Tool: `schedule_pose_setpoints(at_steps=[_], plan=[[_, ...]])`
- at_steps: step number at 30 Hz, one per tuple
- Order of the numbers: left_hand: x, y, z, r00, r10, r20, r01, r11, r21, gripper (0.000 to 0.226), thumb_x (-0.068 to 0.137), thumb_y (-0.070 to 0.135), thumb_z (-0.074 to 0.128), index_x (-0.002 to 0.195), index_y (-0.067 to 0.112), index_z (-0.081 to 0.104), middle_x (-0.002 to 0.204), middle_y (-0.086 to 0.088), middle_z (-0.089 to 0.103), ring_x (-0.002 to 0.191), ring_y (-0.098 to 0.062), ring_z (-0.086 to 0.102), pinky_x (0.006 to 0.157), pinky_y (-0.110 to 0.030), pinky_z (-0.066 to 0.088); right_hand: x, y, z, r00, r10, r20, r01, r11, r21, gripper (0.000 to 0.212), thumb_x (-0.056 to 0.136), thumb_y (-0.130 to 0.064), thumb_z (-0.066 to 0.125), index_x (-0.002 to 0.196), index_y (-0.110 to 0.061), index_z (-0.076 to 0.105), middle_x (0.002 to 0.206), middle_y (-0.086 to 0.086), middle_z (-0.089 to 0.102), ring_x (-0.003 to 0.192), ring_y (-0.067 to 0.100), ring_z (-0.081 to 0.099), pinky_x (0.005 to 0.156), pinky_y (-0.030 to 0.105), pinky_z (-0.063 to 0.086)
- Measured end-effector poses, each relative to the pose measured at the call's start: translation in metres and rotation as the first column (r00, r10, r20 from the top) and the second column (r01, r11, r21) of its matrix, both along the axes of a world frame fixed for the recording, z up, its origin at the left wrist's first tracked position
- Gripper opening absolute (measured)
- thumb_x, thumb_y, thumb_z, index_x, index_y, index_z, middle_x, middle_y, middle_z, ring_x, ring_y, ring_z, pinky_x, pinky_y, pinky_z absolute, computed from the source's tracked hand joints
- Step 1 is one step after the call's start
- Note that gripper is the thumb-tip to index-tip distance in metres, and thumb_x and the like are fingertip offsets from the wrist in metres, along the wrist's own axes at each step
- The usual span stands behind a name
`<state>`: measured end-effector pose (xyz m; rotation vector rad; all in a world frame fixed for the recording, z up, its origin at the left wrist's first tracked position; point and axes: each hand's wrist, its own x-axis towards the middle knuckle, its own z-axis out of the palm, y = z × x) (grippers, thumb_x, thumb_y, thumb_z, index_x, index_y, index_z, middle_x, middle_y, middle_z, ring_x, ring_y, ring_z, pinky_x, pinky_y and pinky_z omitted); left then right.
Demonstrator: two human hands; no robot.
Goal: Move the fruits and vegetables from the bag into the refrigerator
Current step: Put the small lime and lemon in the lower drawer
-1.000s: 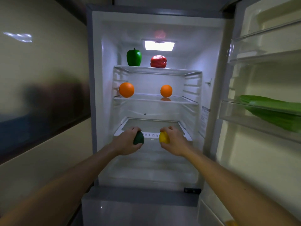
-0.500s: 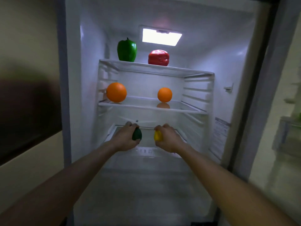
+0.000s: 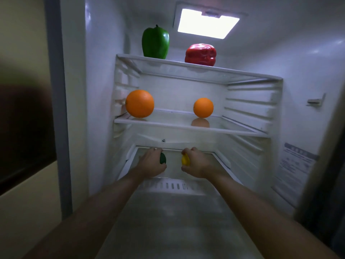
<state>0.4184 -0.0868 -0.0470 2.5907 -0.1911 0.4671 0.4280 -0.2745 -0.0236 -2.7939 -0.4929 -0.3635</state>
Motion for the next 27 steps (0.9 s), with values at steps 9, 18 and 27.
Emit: schedule_pose_setpoints(at_steps=[9,18,27], plan=[[0.025,-0.006,-0.001,0.999,-0.01,-0.047,0.006,0.997,-0.082,0.058,0.082,0.025,0.065,0.134,0.014,0.044,0.125,-0.009,0.051,0.115,-0.027,0.051,0.097,-0.043,0.046,0.029,0.007,-0.015,0.999,0.006,-0.035,-0.005,1.0,0.029,0.062,0.083,-0.031,0.067,0.138,-0.021,0.04,0.134,0.007,0.039,0.119,0.027,0.044,0.097,0.042,0.045],[0.024,-0.006,0.004,0.999,-0.001,-0.051,0.001,1.0,-0.003,0.057,0.087,0.028,0.061,0.137,0.011,0.039,0.127,-0.013,0.048,0.111,-0.029,0.053,0.091,-0.037,0.046,0.027,-0.002,-0.015,0.999,0.02,-0.048,-0.017,0.998,0.065,0.065,0.087,-0.035,0.063,0.144,-0.022,0.035,0.139,0.009,0.036,0.126,0.029,0.041,0.102,0.043,0.042],[-0.022,0.008,0.014,0.998,0.043,-0.042,-0.039,0.996,0.083,0.056,0.081,0.039,0.056,0.128,0.01,0.047,0.127,-0.013,0.052,0.116,-0.031,0.052,0.096,-0.046,0.046,-0.016,-0.034,-0.009,0.999,0.026,-0.023,-0.024,0.997,0.075,0.065,0.087,-0.036,0.061,0.144,-0.021,0.035,0.141,0.011,0.038,0.126,0.031,0.044,0.102,0.04,0.04]])
